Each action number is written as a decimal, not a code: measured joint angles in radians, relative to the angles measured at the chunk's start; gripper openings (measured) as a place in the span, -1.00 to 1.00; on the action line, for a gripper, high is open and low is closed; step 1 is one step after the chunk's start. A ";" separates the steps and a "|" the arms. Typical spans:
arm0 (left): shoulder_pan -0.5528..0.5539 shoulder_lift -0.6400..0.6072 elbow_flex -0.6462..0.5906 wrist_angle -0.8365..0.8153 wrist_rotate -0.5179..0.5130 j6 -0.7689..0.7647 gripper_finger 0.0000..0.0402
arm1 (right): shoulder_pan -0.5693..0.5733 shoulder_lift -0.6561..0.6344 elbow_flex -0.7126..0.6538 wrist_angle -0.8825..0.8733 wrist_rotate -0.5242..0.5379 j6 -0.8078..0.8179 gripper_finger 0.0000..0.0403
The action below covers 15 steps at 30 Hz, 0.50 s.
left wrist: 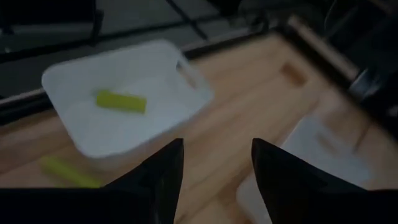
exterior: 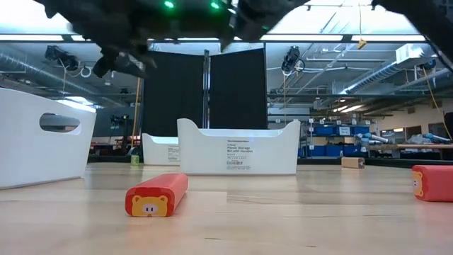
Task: Sort blocks
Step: Put the green block into the top white bin
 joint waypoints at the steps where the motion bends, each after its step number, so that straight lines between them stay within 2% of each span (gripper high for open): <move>1: 0.008 0.012 0.000 -0.022 0.014 0.015 -0.02 | -0.011 -0.037 -0.067 0.048 0.016 0.003 0.40; 6: 0.069 0.115 0.067 -0.183 0.026 0.144 -0.02 | -0.063 -0.254 -0.441 0.268 0.131 0.005 0.30; 10: 0.118 0.252 0.200 -0.350 0.011 0.297 -0.02 | -0.075 -0.429 -0.684 0.295 0.262 0.004 0.24; 15: 0.162 0.439 0.349 -0.554 -0.079 0.518 -0.02 | -0.066 -0.637 -0.902 0.300 0.434 -0.002 0.20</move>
